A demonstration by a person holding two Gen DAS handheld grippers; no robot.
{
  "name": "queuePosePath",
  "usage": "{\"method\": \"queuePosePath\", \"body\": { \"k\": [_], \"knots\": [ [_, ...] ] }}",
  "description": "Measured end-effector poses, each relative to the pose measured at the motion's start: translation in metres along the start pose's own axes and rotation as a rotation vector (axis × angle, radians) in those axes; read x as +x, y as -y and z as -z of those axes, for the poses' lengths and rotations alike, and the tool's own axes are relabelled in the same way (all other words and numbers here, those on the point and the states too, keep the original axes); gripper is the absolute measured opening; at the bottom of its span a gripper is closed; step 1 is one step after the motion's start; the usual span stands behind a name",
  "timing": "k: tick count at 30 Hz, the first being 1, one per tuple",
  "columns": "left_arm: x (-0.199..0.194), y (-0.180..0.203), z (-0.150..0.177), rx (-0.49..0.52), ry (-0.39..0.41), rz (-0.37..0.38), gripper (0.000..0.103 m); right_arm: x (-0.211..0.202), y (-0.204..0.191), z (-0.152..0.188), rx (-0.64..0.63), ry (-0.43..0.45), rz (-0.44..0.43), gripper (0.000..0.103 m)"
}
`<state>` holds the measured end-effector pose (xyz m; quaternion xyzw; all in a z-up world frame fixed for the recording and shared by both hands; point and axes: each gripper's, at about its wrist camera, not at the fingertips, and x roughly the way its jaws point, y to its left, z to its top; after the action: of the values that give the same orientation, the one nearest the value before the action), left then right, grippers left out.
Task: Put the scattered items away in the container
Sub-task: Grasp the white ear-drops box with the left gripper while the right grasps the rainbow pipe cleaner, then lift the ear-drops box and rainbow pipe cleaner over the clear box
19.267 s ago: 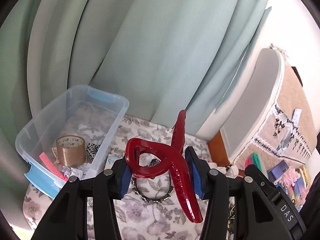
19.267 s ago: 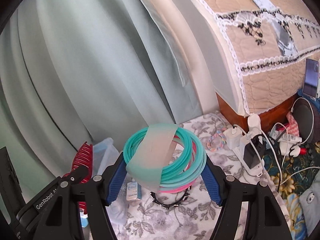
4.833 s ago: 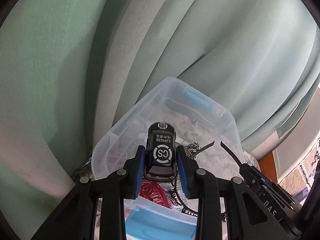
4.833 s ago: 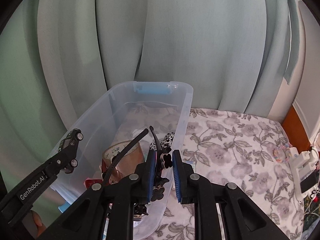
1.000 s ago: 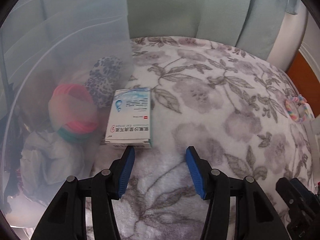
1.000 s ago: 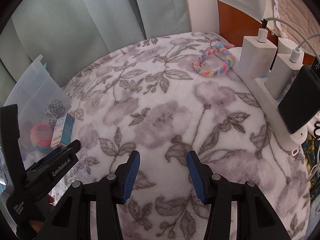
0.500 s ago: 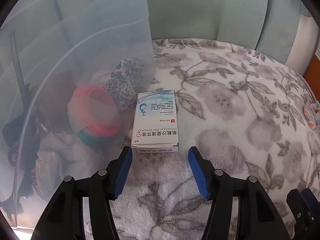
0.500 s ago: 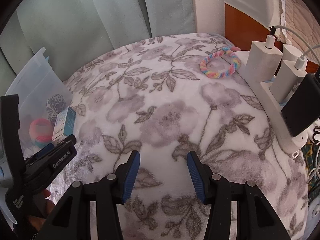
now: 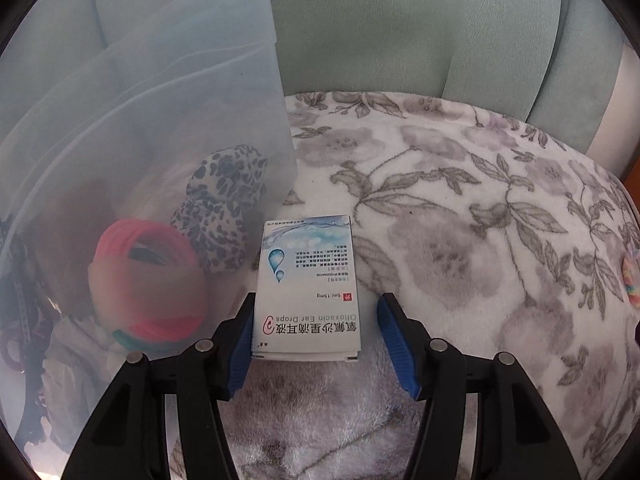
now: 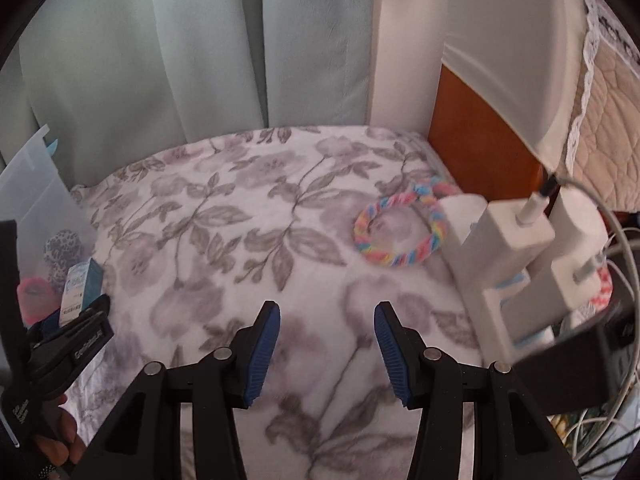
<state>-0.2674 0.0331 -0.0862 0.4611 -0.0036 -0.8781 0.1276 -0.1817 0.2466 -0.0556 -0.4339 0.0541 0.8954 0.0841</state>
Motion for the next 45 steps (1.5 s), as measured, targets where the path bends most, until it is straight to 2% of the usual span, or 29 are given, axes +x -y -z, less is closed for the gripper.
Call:
{"method": "queuePosePath", "body": {
  "k": [3,8,14,16,20,21,22,23,25,34,41,45],
  "knots": [
    [0.003,0.003,-0.003,0.001,0.015,0.011,0.06,0.008,0.007,-0.017,0.0,0.03,0.006,0.053],
    [0.009,0.004,-0.009,-0.012,0.028,0.027,0.058,0.028,0.01,-0.031,0.018,0.015,-0.024,0.053],
    [0.015,0.007,-0.018,-0.022,0.042,0.037,0.054,0.052,0.002,-0.04,-0.027,0.007,0.046,0.051],
    [0.016,0.005,-0.021,-0.027,0.046,0.044,0.052,0.061,0.002,-0.042,-0.03,-0.005,0.046,0.05],
    [0.017,0.001,-0.02,-0.042,0.054,0.062,0.047,0.075,0.009,-0.042,0.007,-0.024,0.028,0.043],
    [0.017,0.001,-0.02,-0.041,0.056,0.061,0.047,0.074,0.011,-0.041,0.023,-0.017,0.021,0.041],
    [0.016,0.001,-0.019,-0.041,0.059,0.06,0.047,0.074,0.012,-0.041,0.029,-0.014,0.023,0.035],
    [0.016,0.001,-0.019,-0.041,0.06,0.061,0.047,0.073,0.012,-0.04,0.033,-0.011,0.022,0.024],
    [0.019,0.0,-0.021,-0.042,0.06,0.067,0.047,0.07,0.011,-0.039,0.038,-0.01,-0.003,0.012],
    [0.008,0.002,-0.009,-0.01,0.047,0.083,0.047,0.045,-0.007,-0.015,0.061,-0.048,-0.138,0.01],
    [-0.009,0.003,0.011,0.035,-0.006,0.131,0.047,0.018,-0.013,0.02,0.093,-0.096,-0.193,0.01],
    [-0.021,0.004,0.026,0.061,-0.032,0.161,0.047,-0.005,-0.005,0.031,0.138,-0.089,-0.202,0.01]
  ]
}}
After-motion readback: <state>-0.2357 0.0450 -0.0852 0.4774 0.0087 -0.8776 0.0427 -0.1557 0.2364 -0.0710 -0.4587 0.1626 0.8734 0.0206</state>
